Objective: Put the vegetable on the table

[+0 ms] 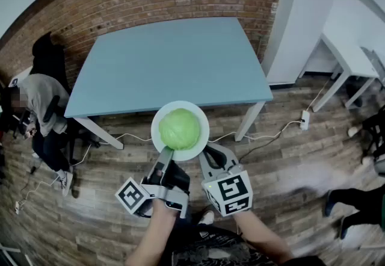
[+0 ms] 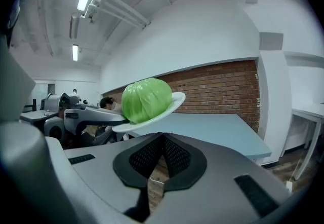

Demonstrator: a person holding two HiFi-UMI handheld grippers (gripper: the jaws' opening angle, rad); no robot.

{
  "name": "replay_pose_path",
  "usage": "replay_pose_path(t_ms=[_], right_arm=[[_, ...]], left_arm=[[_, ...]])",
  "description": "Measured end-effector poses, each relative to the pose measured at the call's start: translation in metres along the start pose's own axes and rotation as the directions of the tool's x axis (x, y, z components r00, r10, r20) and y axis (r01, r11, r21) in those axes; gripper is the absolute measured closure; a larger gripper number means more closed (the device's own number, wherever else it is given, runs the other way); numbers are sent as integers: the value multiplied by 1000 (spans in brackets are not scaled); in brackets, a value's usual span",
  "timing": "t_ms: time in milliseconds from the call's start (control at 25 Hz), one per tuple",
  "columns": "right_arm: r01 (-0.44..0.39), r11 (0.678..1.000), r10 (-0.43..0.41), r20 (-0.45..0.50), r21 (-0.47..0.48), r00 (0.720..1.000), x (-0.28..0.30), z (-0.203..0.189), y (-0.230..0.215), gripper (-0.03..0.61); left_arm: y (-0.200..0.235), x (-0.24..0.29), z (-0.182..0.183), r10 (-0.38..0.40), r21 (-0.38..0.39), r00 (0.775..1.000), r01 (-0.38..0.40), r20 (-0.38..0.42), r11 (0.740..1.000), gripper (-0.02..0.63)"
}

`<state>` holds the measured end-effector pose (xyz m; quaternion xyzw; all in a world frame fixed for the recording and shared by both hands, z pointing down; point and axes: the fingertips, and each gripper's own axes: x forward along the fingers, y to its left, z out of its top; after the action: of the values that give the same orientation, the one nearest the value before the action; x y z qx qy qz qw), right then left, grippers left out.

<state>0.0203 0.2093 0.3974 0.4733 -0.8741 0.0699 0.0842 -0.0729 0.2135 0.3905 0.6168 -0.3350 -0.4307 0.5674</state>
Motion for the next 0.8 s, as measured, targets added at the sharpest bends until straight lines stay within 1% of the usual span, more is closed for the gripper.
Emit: replay_pose_path(t_ms=[360, 560, 800], right_arm=[[8, 1000, -8, 7, 11, 1000, 0, -5, 2, 569], [10, 1000, -10, -12, 3, 1000, 12, -10, 2, 569], [24, 1000, -23, -19, 7, 1000, 37, -6, -7, 569]], left_arm=[[3, -4, 3, -4, -16, 1000, 4, 11, 1000, 603], [11, 0, 14, 3, -26, 1000, -3, 9, 1000, 603], [17, 21, 33, 11, -33, 1000, -11, 2, 999, 603]])
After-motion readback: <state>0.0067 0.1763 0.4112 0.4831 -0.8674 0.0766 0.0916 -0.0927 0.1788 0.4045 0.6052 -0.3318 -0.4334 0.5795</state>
